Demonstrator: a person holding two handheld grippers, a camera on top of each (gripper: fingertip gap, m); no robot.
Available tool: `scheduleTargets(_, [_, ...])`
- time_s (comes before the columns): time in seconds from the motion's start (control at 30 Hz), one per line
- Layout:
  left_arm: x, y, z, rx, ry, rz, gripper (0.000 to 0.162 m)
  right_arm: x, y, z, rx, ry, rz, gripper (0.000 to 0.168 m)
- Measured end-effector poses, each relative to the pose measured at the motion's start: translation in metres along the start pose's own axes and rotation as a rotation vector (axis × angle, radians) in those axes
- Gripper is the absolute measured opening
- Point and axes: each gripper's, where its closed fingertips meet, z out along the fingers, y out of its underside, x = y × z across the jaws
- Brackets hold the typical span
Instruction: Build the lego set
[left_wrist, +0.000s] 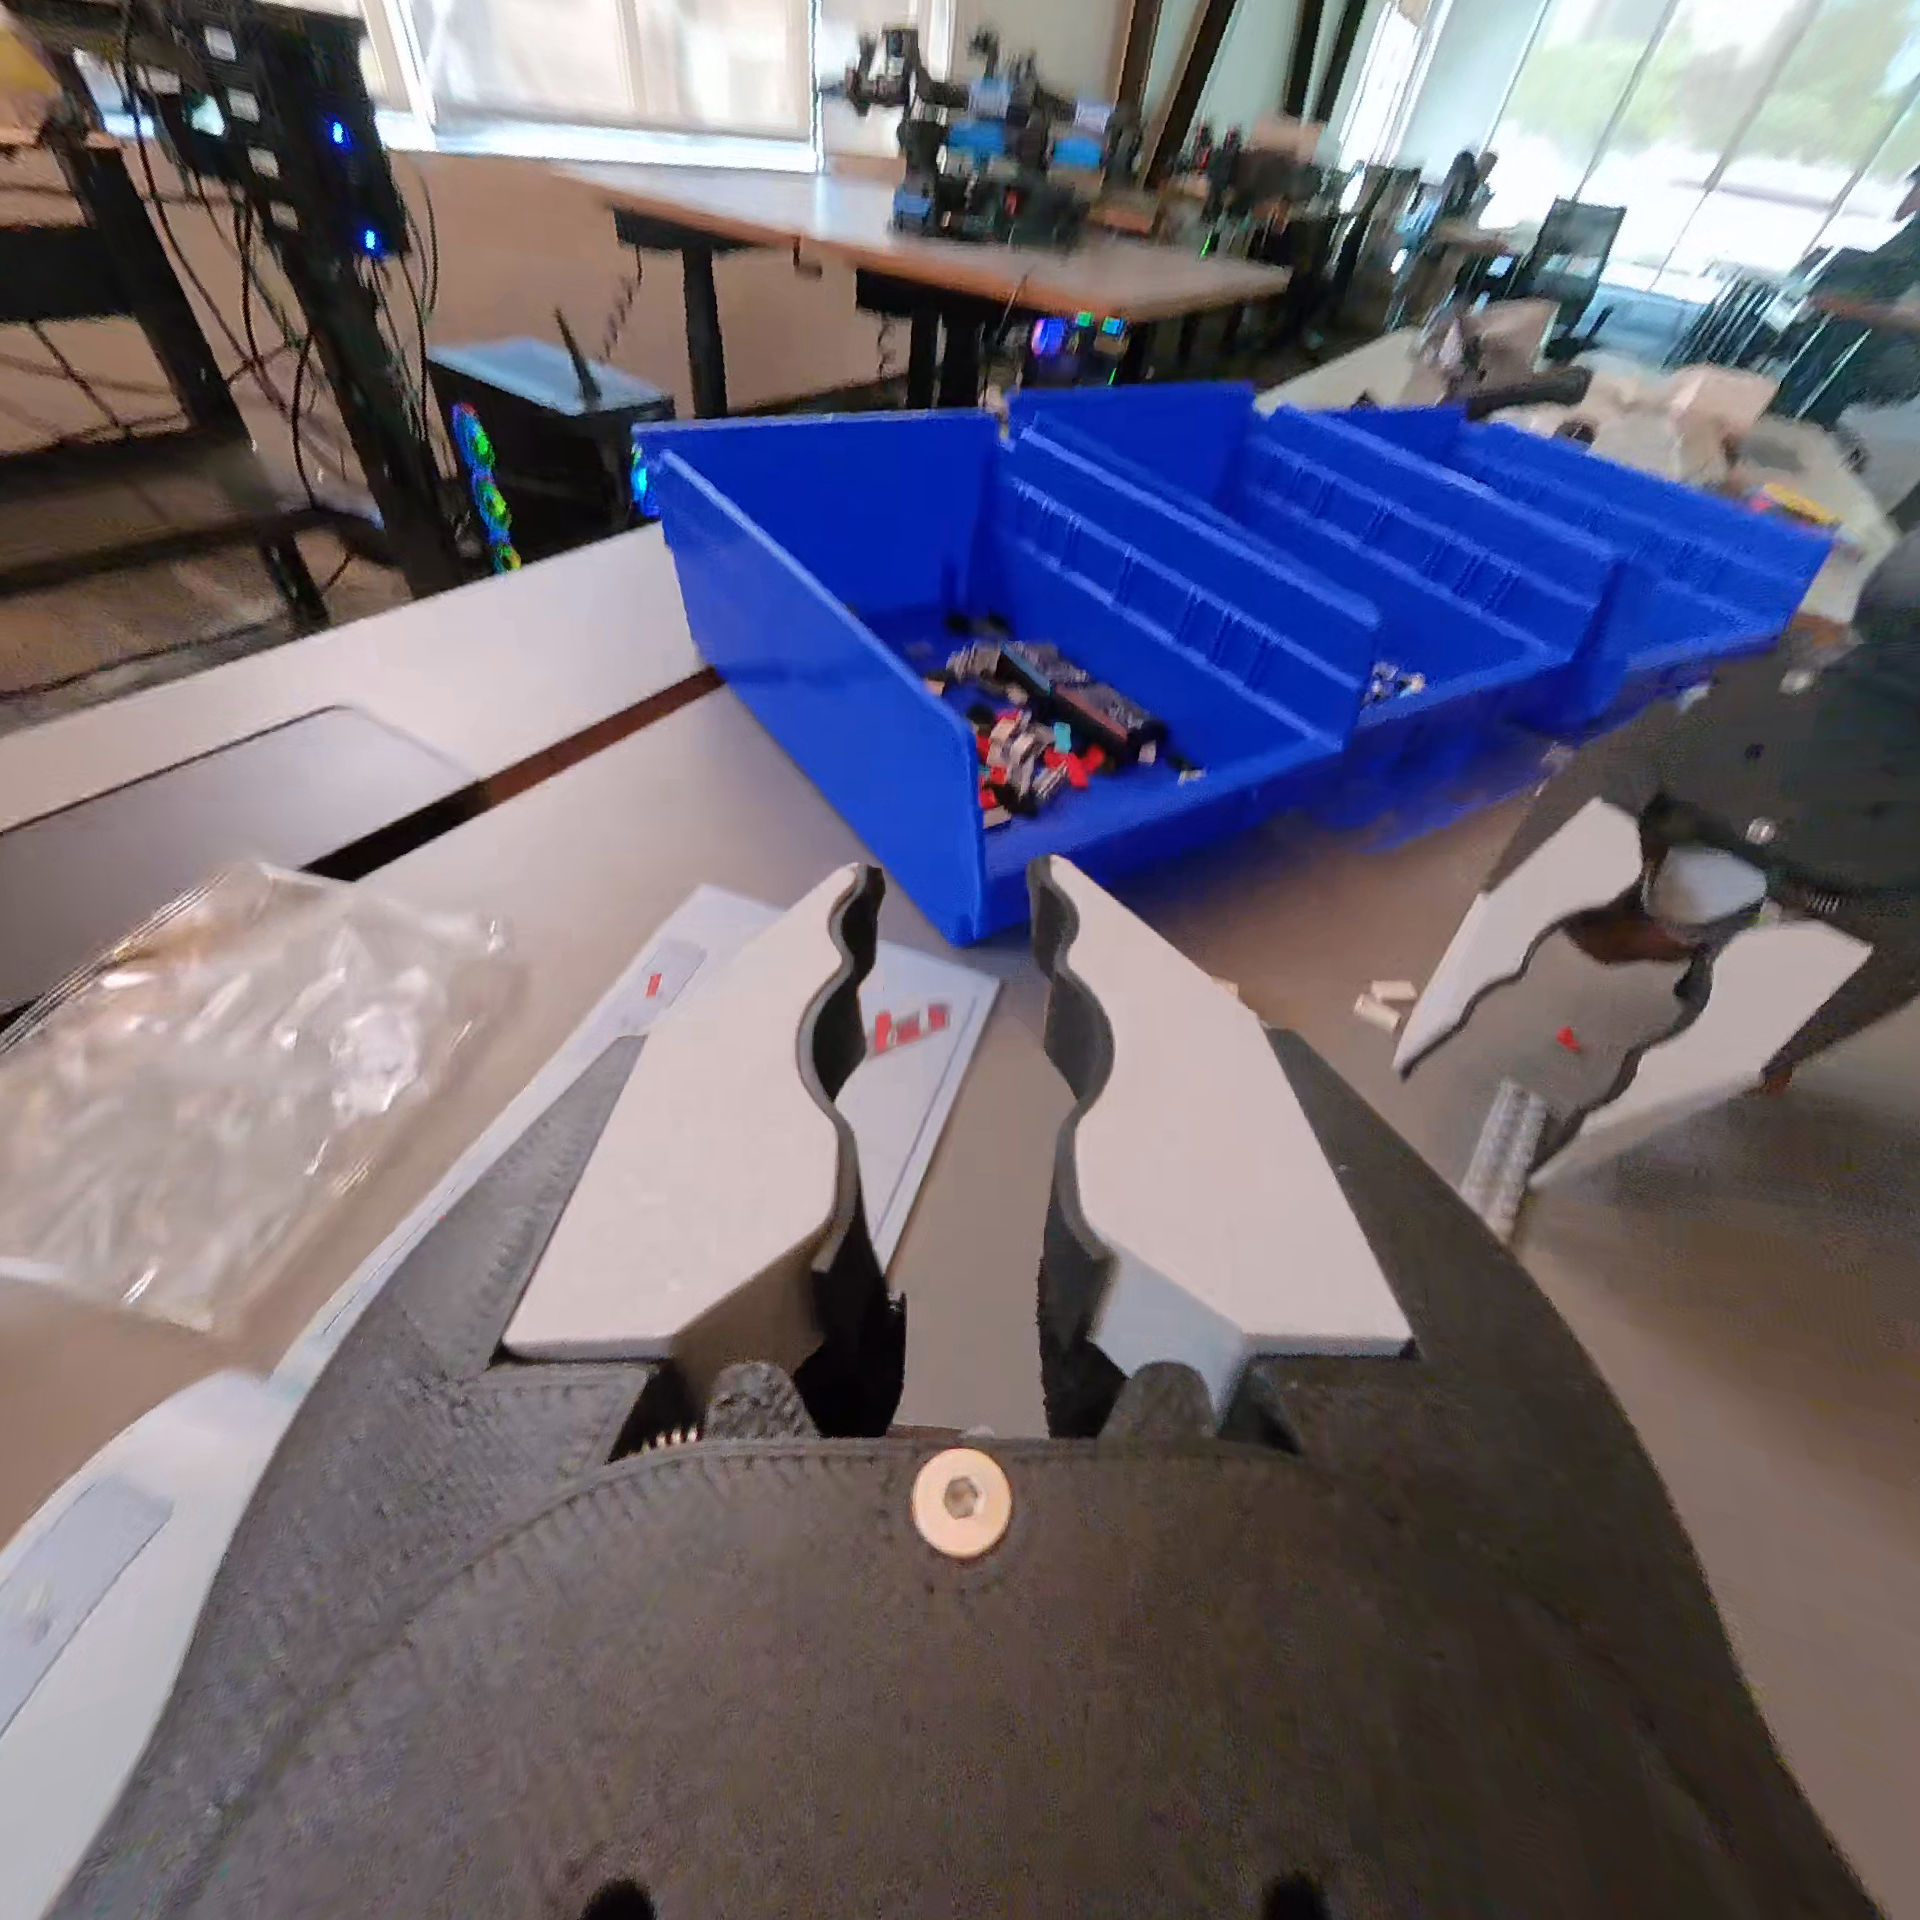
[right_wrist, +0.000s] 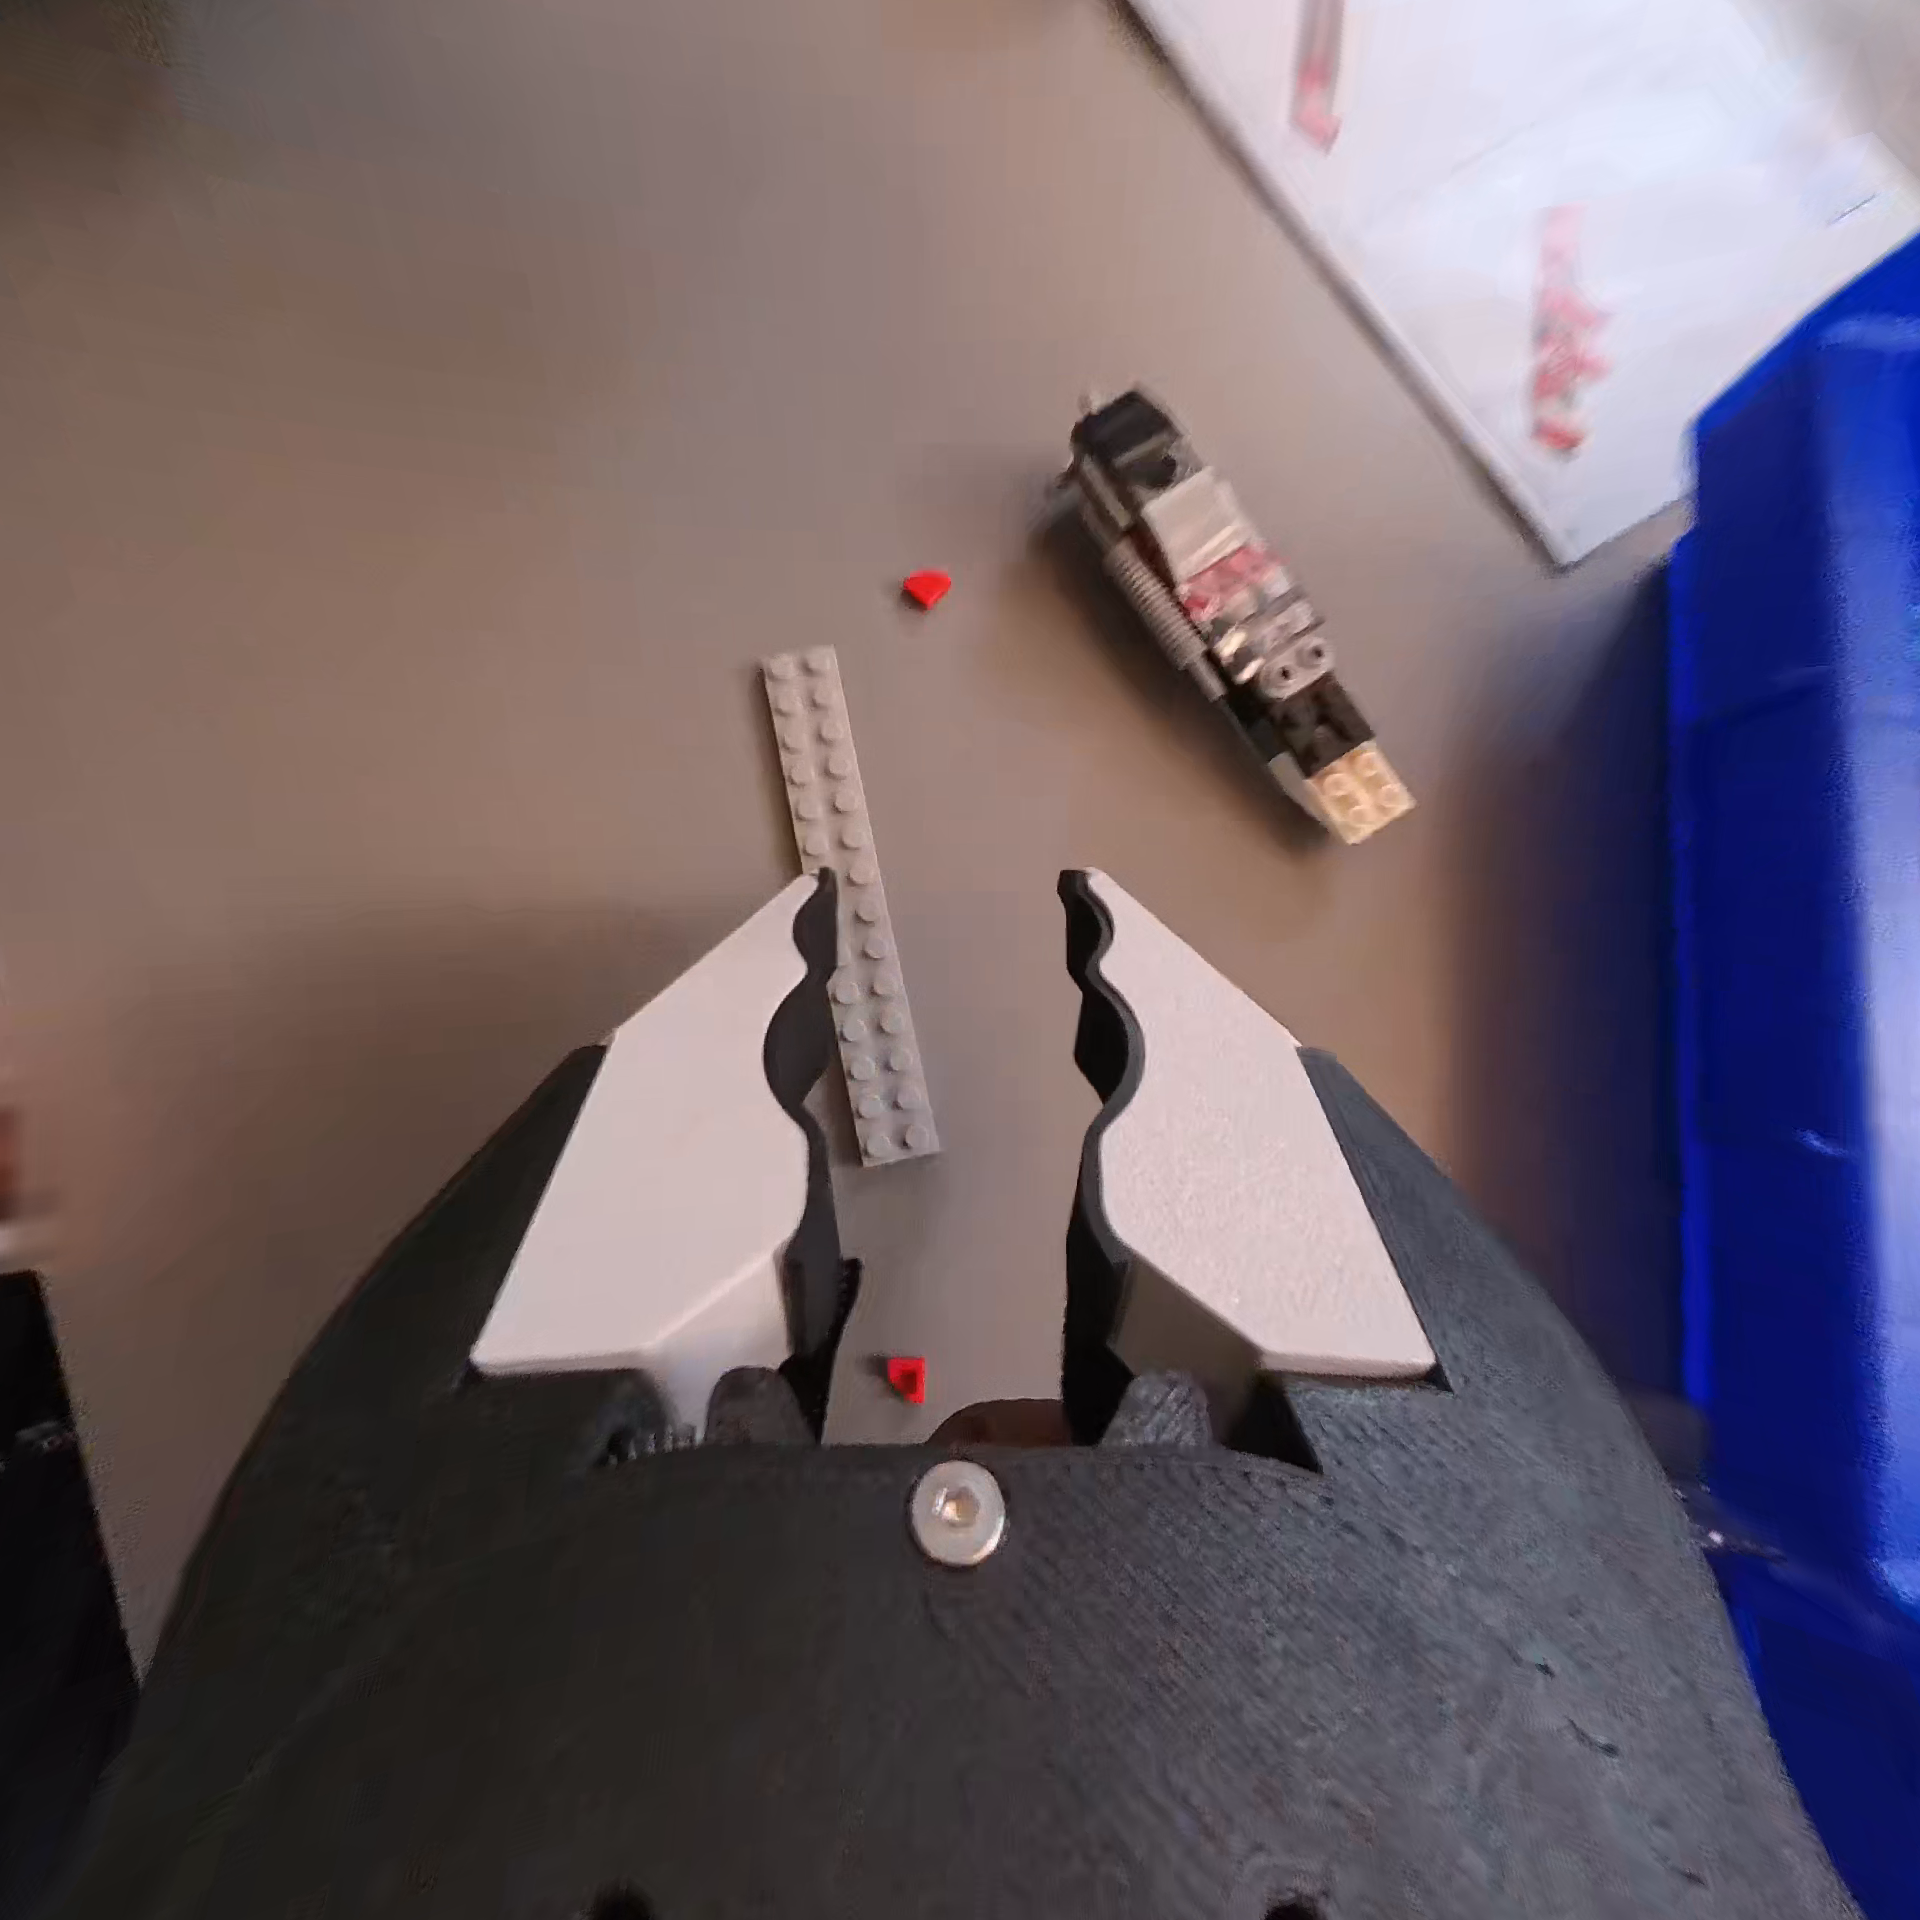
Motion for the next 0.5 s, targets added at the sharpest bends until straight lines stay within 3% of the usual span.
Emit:
scheduleTargets(0.17, [0.026,0.011,0.016,0.145,0.053,0.006,0.031,-0.008,0.003,0.014,-0.021,0.019,0.005,0.046])
scheduleTargets(0.3, [0.039,0.027,0.018,0.143,0.07,0.03,0.03,-0.01,0.003,0.019,-0.016,0.02,0.028,0.043])
scheduleTargets(0.5, [0.036,0.021,0.01,0.182,0.078,-0.027,0.029,-0.017,0.002,0.022,-0.033,0.002,0.041,0.026])
